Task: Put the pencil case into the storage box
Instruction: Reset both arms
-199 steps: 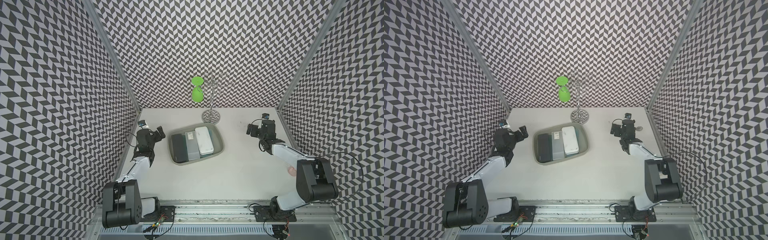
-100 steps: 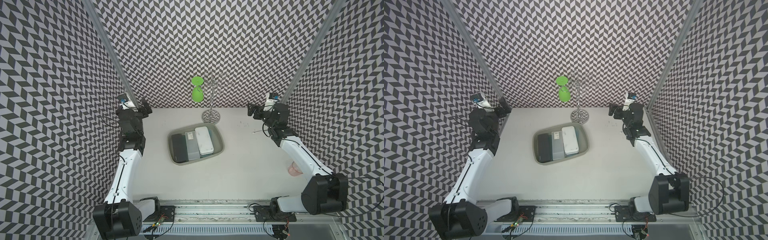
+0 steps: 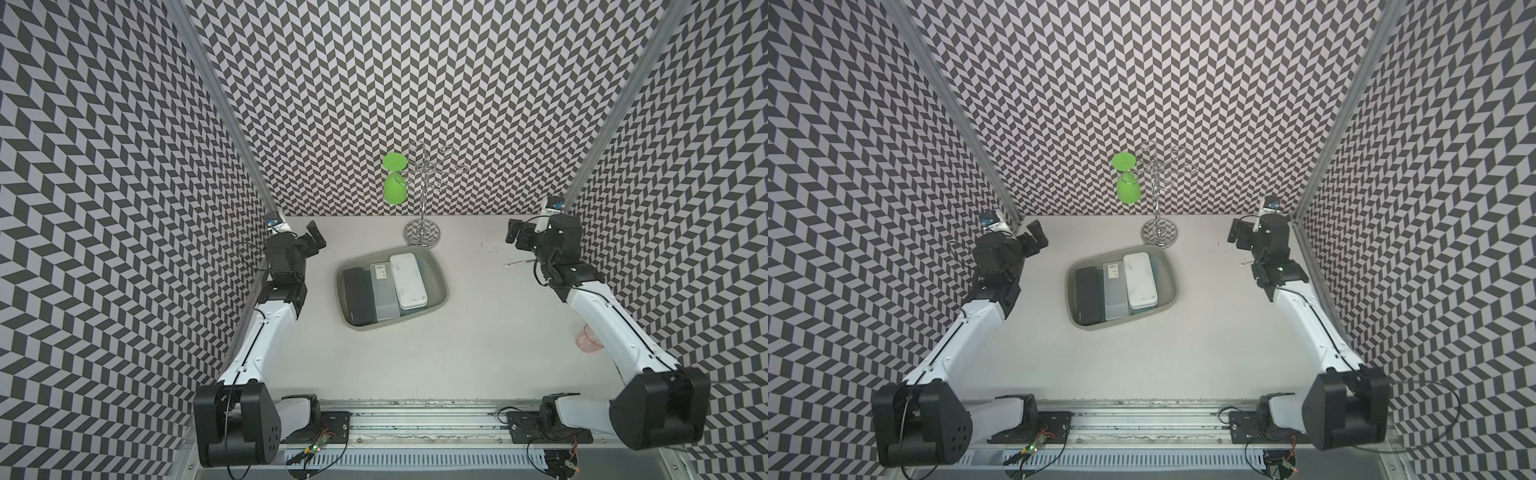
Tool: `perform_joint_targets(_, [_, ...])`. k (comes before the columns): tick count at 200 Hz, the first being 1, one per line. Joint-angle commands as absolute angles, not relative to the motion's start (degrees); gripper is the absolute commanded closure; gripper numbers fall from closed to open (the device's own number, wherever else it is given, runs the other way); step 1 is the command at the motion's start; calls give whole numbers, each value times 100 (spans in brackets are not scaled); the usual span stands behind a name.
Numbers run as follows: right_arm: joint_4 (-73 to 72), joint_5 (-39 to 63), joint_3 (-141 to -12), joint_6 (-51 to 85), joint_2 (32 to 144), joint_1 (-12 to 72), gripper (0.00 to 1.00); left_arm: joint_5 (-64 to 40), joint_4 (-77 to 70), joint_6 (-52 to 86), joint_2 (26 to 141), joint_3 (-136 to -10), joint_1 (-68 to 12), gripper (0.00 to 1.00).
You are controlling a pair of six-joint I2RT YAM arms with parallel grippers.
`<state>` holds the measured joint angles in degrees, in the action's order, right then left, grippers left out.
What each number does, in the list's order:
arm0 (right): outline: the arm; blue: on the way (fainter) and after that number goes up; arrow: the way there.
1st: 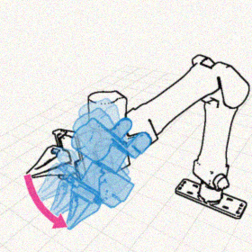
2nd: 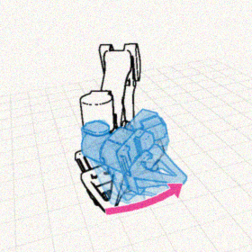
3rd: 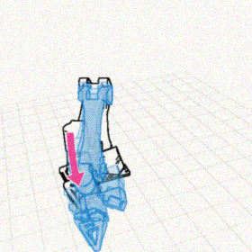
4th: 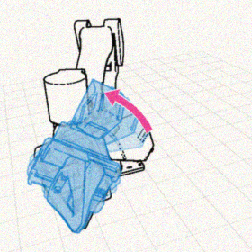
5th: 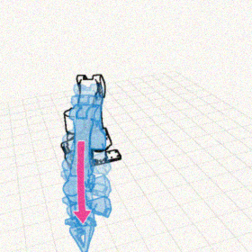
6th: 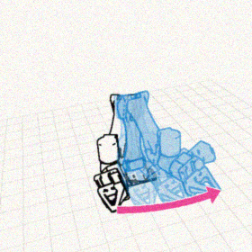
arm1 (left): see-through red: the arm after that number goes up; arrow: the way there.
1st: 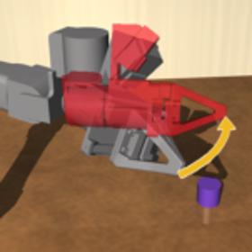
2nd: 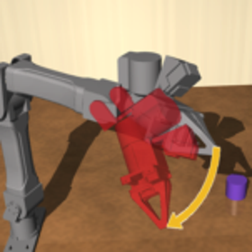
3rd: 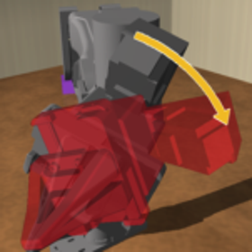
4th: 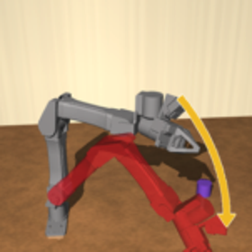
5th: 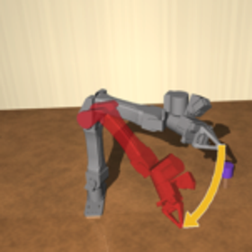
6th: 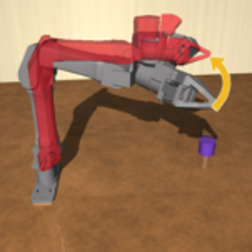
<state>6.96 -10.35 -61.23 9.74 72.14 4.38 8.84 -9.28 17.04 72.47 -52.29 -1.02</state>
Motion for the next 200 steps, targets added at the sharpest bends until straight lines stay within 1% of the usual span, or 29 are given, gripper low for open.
perform_joint_targets(1, [609,-1916,-5624,912,6569,2,0,675,-1384,1997,7491,-5334,-614,0])
perform_joint_targets(20, [759,-1991,-5391,1145,6264,-470,1,362,-1591,2088,7759,-5376,-967,0])
perform_joint_targets(48, [1006,-1976,-5361,1248,6311,-788,0,-239,-1625,2048,8231,-5604,-1445,0])
perform_joint_targets(83, [1275,-1723,-5309,1636,6635,-1481,1,-1150,-1545,1987,8878,-5984,-2000,0])
perform_joint_targets(116, [1475,-1396,-5371,1700,7201,-2003,0,-1514,-1631,2088,9306,-6326,-2480,0])
perform_joint_targets(130, [1523,-1235,-5492,1600,7389,-2065,0,-1389,-1524,1981,9321,-6411,-2561,0])
perform_joint_targets(137, [1516,-1005,-5550,1508,7455,-2062,0,-1266,-1535,1914,9243,-6342,-2543,0])
perform_joint_targets(152, [1221,-75,-5515,1202,7530,-2023,0,-956,-1515,1618,9014,-6095,-2374,0])
perform_joint_targets(158, [1020,134,-5432,1191,7518,-1962,1,-847,-1483,1501,8912,-5984,-2267,0])
perform_joint_targets(174, [489,379,-5116,1205,7481,-1764,0,-500,-1480,1184,8547,-5530,-1861,0])
perform_joint_targets(200, [-1055,648,-4119,1144,7397,-1474,0,-176,-1969,821,7917,-4440,-972,0])
